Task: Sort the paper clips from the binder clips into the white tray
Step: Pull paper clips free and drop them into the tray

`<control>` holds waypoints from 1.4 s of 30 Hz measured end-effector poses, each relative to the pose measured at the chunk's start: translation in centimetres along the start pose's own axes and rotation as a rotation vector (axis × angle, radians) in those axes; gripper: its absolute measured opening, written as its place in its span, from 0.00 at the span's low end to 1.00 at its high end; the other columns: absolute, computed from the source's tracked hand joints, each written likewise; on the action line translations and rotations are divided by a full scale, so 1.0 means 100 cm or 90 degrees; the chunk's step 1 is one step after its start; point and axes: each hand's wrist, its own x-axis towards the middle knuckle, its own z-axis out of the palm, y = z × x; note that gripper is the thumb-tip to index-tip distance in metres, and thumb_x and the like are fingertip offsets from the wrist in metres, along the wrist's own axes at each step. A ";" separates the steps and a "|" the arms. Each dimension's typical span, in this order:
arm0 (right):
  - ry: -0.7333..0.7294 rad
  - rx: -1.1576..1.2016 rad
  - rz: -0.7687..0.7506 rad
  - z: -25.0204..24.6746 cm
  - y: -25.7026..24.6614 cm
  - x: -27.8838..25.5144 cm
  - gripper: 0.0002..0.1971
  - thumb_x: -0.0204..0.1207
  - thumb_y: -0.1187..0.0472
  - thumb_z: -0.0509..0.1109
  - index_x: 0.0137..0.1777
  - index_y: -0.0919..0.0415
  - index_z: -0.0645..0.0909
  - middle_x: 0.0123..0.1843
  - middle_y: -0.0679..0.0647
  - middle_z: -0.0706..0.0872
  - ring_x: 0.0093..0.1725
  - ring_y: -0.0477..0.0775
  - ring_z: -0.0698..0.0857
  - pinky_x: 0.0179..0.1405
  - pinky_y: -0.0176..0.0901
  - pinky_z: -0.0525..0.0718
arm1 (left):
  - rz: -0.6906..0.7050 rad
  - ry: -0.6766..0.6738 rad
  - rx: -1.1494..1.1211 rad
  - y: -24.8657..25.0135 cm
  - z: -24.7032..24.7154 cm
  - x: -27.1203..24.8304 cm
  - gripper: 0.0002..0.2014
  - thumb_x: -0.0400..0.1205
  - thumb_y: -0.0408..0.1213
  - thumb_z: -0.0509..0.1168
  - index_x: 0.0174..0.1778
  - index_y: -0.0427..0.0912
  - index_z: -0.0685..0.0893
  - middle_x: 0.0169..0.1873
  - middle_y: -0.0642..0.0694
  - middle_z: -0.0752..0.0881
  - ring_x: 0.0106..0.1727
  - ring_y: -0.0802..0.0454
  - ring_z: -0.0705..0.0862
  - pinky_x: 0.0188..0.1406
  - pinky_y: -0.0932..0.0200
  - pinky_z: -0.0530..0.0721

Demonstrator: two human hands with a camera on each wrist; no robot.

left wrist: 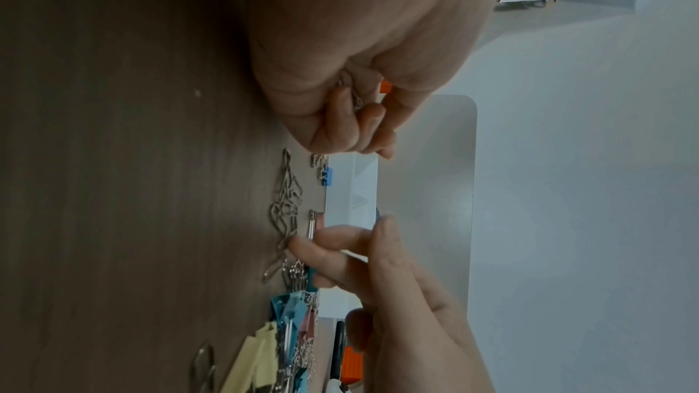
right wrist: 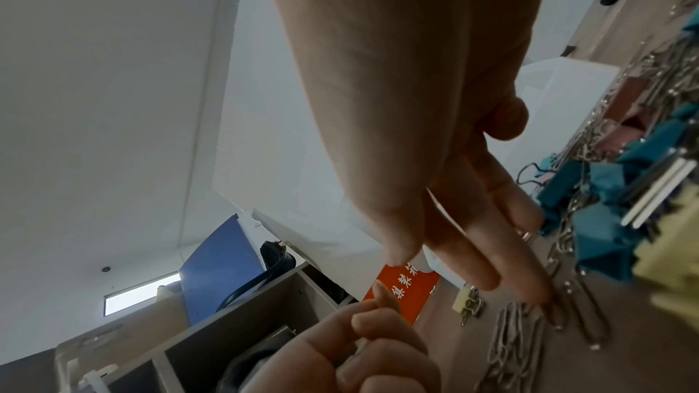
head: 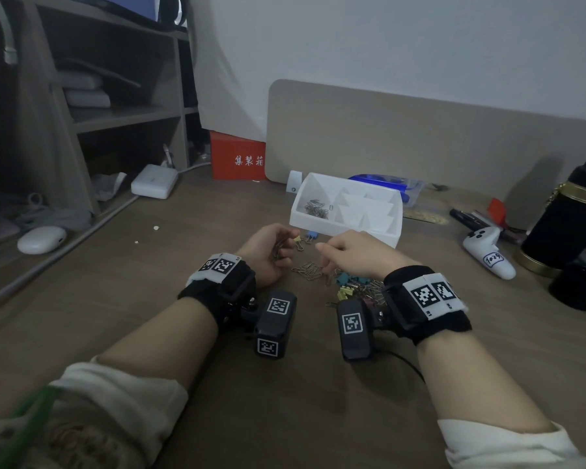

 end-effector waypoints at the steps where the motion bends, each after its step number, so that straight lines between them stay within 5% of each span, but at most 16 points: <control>1: -0.001 0.007 -0.005 0.001 0.000 0.000 0.19 0.86 0.45 0.55 0.47 0.52 0.85 0.43 0.44 0.90 0.44 0.38 0.84 0.41 0.34 0.75 | -0.001 0.000 -0.002 0.000 0.000 0.000 0.10 0.83 0.32 0.54 0.37 0.40 0.76 0.25 0.51 0.69 0.12 0.61 0.63 0.09 0.70 0.55; 5: 0.086 0.010 -0.015 0.002 0.004 0.003 0.21 0.85 0.46 0.55 0.48 0.57 0.86 0.47 0.50 0.90 0.49 0.51 0.87 0.54 0.49 0.84 | -0.003 0.000 -0.003 0.000 0.000 0.000 0.11 0.83 0.32 0.53 0.37 0.40 0.75 0.24 0.51 0.69 0.12 0.61 0.63 0.09 0.70 0.55; 8: 0.127 -0.017 0.016 0.000 0.009 0.005 0.24 0.84 0.46 0.54 0.48 0.63 0.85 0.46 0.57 0.90 0.48 0.58 0.88 0.54 0.57 0.85 | -0.005 -0.002 -0.006 0.000 0.000 -0.001 0.10 0.83 0.32 0.54 0.37 0.40 0.75 0.25 0.51 0.69 0.12 0.61 0.64 0.08 0.70 0.55; 18: 0.050 0.008 0.023 0.004 0.004 0.001 0.24 0.87 0.47 0.51 0.50 0.61 0.86 0.51 0.51 0.88 0.51 0.51 0.84 0.52 0.44 0.76 | -0.003 0.006 -0.007 0.000 0.001 -0.002 0.10 0.83 0.32 0.53 0.38 0.39 0.76 0.26 0.50 0.69 0.12 0.61 0.64 0.09 0.71 0.56; 23: 0.076 0.029 -0.002 0.004 0.003 0.002 0.22 0.86 0.48 0.55 0.48 0.61 0.85 0.47 0.54 0.87 0.46 0.52 0.83 0.49 0.46 0.78 | 0.000 0.007 -0.006 0.000 0.001 -0.001 0.11 0.83 0.32 0.53 0.37 0.39 0.75 0.25 0.50 0.69 0.12 0.61 0.64 0.09 0.70 0.55; 26: 0.036 -0.009 -0.008 0.004 0.005 0.001 0.14 0.81 0.47 0.66 0.59 0.54 0.82 0.58 0.51 0.85 0.55 0.50 0.82 0.55 0.43 0.78 | 0.000 0.005 -0.009 0.000 0.000 -0.001 0.10 0.83 0.32 0.54 0.37 0.39 0.76 0.25 0.50 0.69 0.12 0.60 0.64 0.09 0.70 0.55; 30: -0.050 -0.073 -0.049 0.010 0.004 0.006 0.30 0.73 0.50 0.76 0.75 0.51 0.73 0.70 0.48 0.80 0.67 0.47 0.78 0.62 0.38 0.74 | 0.001 0.008 -0.007 0.001 0.000 0.000 0.10 0.83 0.32 0.54 0.36 0.39 0.76 0.26 0.50 0.69 0.12 0.60 0.64 0.09 0.70 0.55; 33: -0.055 -0.103 -0.069 0.017 0.002 0.015 0.28 0.72 0.50 0.76 0.72 0.49 0.76 0.63 0.48 0.82 0.61 0.49 0.80 0.60 0.42 0.77 | 0.003 0.010 -0.006 0.001 0.000 -0.001 0.11 0.83 0.32 0.53 0.36 0.39 0.76 0.26 0.50 0.69 0.12 0.60 0.64 0.09 0.70 0.55; 36: -0.026 -0.104 -0.079 0.023 0.002 0.021 0.16 0.72 0.50 0.75 0.59 0.48 0.84 0.53 0.48 0.85 0.52 0.51 0.82 0.53 0.46 0.82 | 0.003 0.011 -0.005 0.000 0.000 -0.001 0.11 0.83 0.32 0.54 0.36 0.39 0.76 0.26 0.50 0.69 0.12 0.60 0.64 0.09 0.70 0.55; 42: 0.032 -0.062 -0.083 0.028 0.000 0.021 0.06 0.75 0.58 0.74 0.51 0.54 0.86 0.43 0.47 0.83 0.44 0.48 0.82 0.43 0.41 0.80 | 0.003 0.016 -0.006 0.000 0.000 0.000 0.10 0.82 0.32 0.54 0.36 0.39 0.76 0.25 0.50 0.69 0.12 0.60 0.64 0.10 0.69 0.55</control>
